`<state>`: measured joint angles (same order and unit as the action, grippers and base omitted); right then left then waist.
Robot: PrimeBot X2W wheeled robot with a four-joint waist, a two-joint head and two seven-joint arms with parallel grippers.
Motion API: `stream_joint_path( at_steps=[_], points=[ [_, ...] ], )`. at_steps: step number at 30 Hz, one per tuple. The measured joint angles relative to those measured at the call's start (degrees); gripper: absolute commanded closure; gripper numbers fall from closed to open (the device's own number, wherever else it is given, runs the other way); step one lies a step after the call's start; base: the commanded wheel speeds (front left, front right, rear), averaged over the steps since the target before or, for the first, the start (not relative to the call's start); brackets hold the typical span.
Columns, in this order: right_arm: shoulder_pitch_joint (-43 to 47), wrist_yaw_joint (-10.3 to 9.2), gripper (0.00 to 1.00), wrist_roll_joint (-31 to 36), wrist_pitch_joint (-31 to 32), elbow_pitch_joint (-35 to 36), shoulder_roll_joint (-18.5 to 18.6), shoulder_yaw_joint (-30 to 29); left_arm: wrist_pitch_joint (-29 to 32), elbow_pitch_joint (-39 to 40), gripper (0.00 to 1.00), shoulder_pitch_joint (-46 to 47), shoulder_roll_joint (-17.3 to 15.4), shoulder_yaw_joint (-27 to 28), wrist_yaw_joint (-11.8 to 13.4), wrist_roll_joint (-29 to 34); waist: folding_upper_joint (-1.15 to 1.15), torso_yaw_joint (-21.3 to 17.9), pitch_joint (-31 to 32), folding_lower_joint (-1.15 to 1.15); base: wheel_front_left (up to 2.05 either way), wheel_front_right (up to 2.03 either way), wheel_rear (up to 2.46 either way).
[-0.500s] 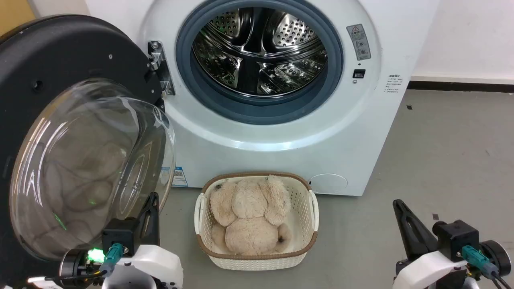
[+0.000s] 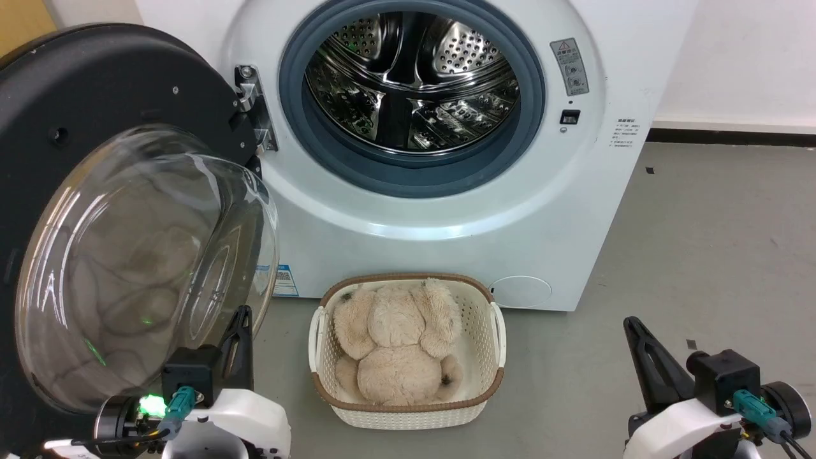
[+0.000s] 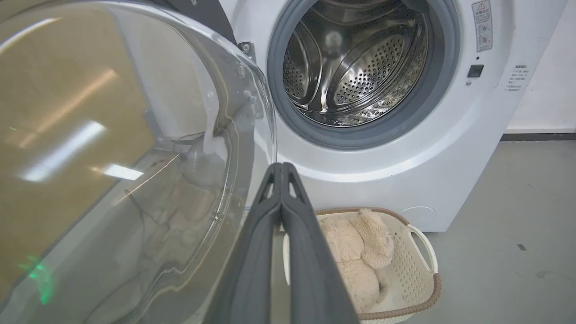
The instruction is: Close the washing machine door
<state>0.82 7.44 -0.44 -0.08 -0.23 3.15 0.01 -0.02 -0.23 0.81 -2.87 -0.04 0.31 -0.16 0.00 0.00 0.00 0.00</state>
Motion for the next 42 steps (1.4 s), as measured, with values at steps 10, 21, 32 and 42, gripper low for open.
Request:
stream_joint_path(
  at_steps=[10, 21, 32, 42],
  points=[
    [0.0, 0.00, 0.00, -0.1, -0.1, -0.1, 0.0, -0.3, -0.1, -0.1, 0.00, 0.0, 0.0, -0.2, 0.3, 0.0, 0.00, 0.0, -0.1, 0.00, 0.00, 0.00, 0.00],
    [0.0, 0.00, 0.00, -0.8, -1.4, -0.1, 0.0, -1.4, -1.5, -0.1, 1.00, 0.1, 0.0, -1.1, 1.7, 0.0, 0.00, 0.1, -0.2, 0.00, 0.00, 0.00, 0.00],
    [0.0, 0.00, 0.00, -1.7, -2.6, 0.1, 0.0, -2.3, -2.7, 1.1, 1.00, 2.0, -0.6, -2.1, 2.6, 0.0, 0.00, 1.2, -0.4, 0.00, 0.00, 0.00, 0.00],
    [0.0, 0.00, 0.00, -2.2, -3.9, 0.5, 0.0, -3.4, -3.9, 4.1, 1.00, 6.1, -2.0, -2.8, 2.6, 0.0, 0.00, 3.6, -0.9, 0.00, 0.00, 0.00, 0.00]
  ],
)
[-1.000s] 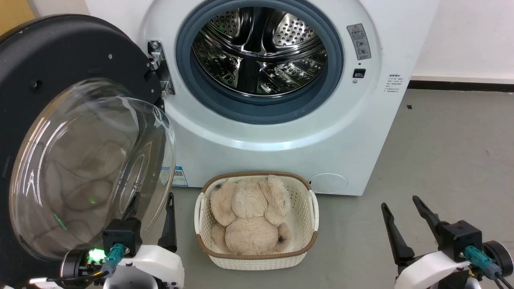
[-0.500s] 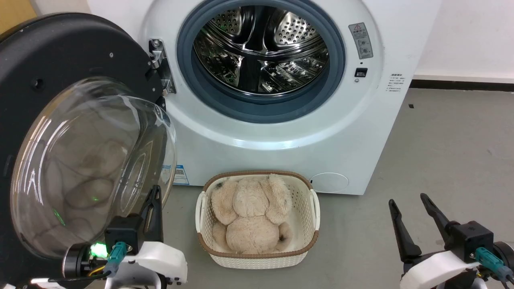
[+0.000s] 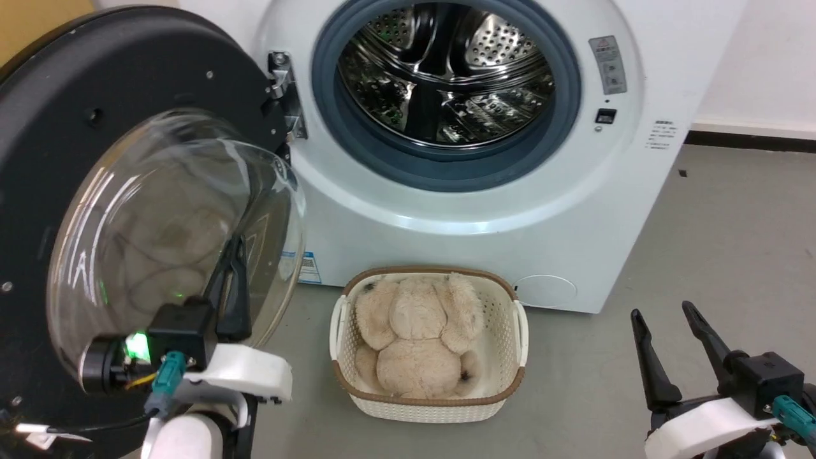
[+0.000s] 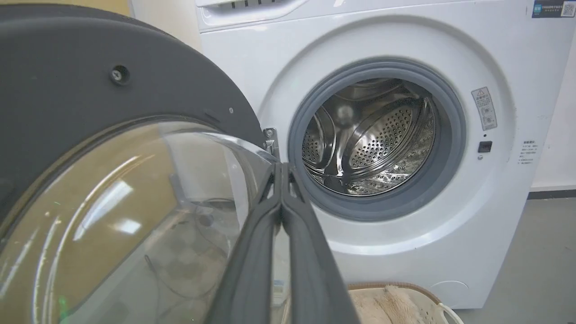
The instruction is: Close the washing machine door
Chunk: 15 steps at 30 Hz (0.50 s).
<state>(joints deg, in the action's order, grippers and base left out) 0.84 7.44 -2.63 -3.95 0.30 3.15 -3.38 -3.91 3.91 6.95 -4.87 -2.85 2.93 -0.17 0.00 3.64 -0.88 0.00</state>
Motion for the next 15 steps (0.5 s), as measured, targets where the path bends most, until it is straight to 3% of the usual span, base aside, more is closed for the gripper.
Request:
stream_joint_path(
  at_steps=[9, 15],
  points=[
    [0.0, 0.00, 0.00, -0.9, -1.0, 0.2, 0.0, -0.9, -1.2, 3.6, 1.00, 5.1, -1.2, 0.6, -0.2, -1.3, 0.00, 3.1, -0.7, 0.00, 0.00, 0.00, 0.00],
    [0.0, 0.00, 0.00, -1.0, -1.8, 0.4, 0.0, -1.7, -1.8, 5.3, 1.00, 8.7, -1.2, 3.8, -1.8, -4.1, 0.00, 5.3, -1.2, 0.00, 0.00, 0.00, 0.00]
  ],
)
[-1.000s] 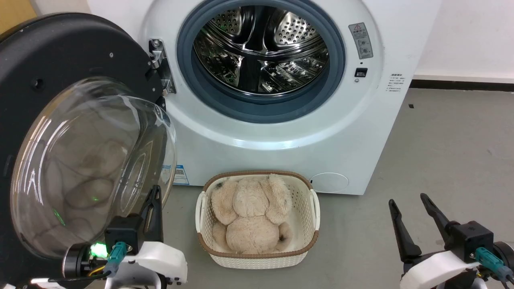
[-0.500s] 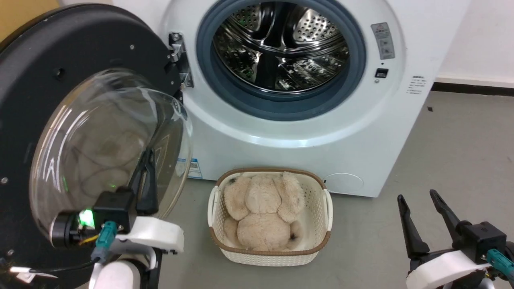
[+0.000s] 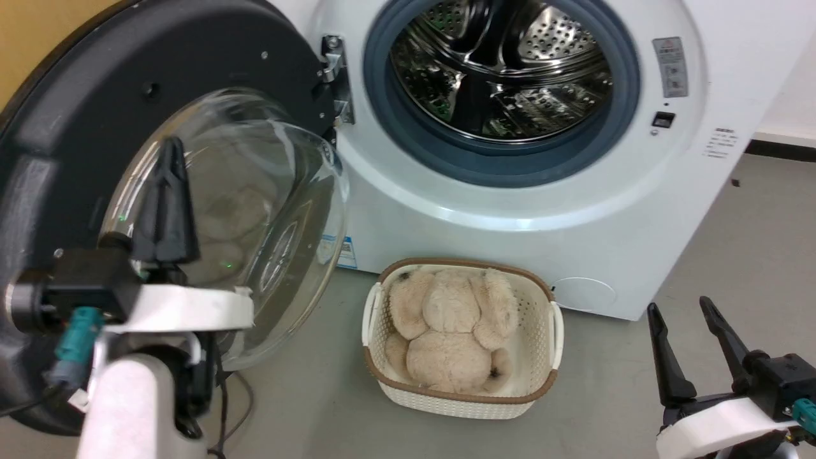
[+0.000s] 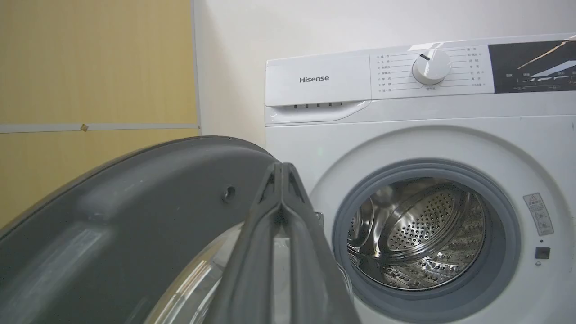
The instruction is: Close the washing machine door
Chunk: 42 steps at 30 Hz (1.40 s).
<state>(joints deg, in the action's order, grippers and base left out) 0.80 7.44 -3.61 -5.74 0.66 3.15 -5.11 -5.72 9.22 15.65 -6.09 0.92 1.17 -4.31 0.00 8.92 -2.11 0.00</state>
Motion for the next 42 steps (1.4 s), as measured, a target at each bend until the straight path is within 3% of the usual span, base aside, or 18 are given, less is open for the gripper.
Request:
stream_joint_path(
  at_steps=[11, 27, 35, 42],
  points=[
    [-0.1, 0.00, 0.00, -0.1, -1.3, 0.2, 0.0, -1.5, -1.4, 0.8, 1.00, 5.8, 0.9, 8.4, -3.9, -6.6, 0.00, 4.1, -0.8, 0.00, 0.00, 0.00, 0.00],
    [-0.2, 0.00, 0.00, -0.5, -3.1, 0.3, 0.0, -3.3, -1.1, -8.0, 1.00, 11.7, -2.3, 20.4, -4.9, -25.4, 0.00, 9.8, -2.4, 0.00, 0.00, 0.00, 0.00],
    [-0.8, 0.00, 0.00, -0.9, -4.0, 0.4, 0.0, -4.2, 6.1, -16.2, 1.00, 13.7, -3.9, 26.1, -4.3, -37.2, 0.00, 11.6, -3.3, 0.00, 0.00, 0.00, 0.00],
    [-1.1, 0.00, 0.00, -0.9, -4.9, 0.6, 0.0, -4.8, 16.6, -23.7, 1.00, 14.6, -4.4, 29.0, -5.3, -49.5, 0.00, 12.9, -4.5, 0.00, 0.00, 0.00, 0.00]
  ],
)
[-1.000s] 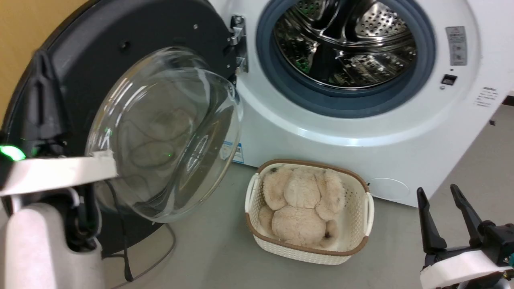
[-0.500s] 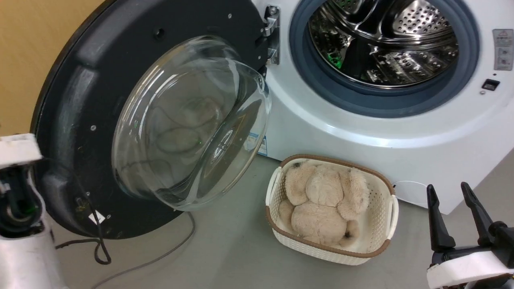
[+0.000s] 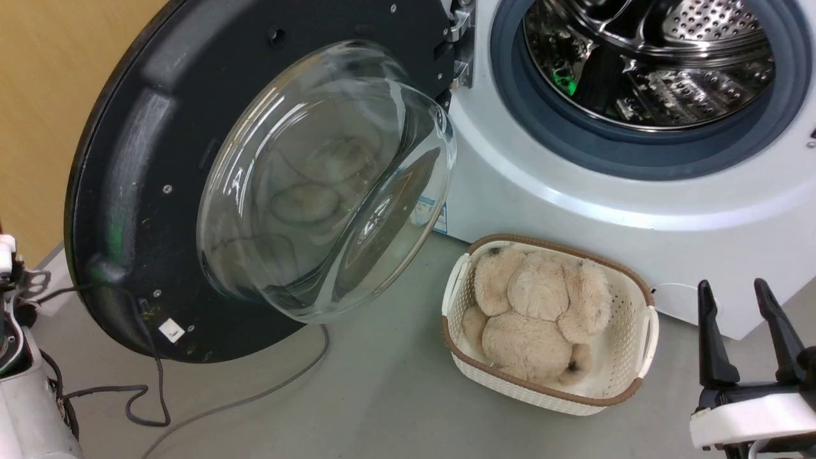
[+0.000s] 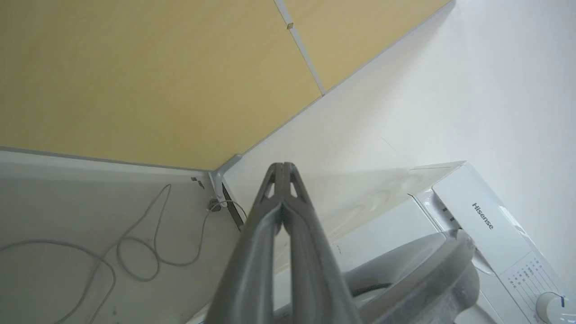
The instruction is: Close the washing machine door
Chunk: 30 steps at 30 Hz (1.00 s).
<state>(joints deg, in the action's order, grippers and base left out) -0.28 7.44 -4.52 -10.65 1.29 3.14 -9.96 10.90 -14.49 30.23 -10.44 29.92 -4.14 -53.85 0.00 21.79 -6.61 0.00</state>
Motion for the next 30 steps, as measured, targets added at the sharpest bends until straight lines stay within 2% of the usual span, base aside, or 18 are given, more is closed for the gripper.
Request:
stream_joint_path(
  at_steps=[7, 21, 25, 30],
  points=[
    [-0.5, 0.00, 0.00, 0.1, -0.6, 0.4, 0.0, -0.7, 8.2, -3.6, 1.00, -1.7, -0.8, 0.1, -1.2, -7.2, 0.00, 0.9, -1.3, 0.00, 0.00, 0.00, 0.00],
    [-1.5, 0.00, 0.00, 0.0, -2.4, 0.8, 0.0, -2.4, 18.4, 1.6, 1.00, -10.4, -0.6, -5.8, -2.2, -19.2, 0.00, 3.7, -2.7, 0.00, 0.00, 0.00, 0.00],
    [-1.5, 0.00, 0.00, -0.1, -2.9, 0.9, 0.0, -2.9, 21.5, 5.0, 1.00, -13.6, -0.1, -9.1, -2.4, -22.3, 0.00, 4.8, -2.8, 0.00, 0.00, 0.00, 0.00],
    [-1.5, 0.00, 0.00, -0.2, -3.6, 1.1, 0.0, -3.6, 26.8, 12.5, 1.00, -18.5, 0.2, -17.3, -2.6, -24.5, 0.00, 6.3, -3.0, 0.00, 0.00, 0.00, 0.00]
  ],
)
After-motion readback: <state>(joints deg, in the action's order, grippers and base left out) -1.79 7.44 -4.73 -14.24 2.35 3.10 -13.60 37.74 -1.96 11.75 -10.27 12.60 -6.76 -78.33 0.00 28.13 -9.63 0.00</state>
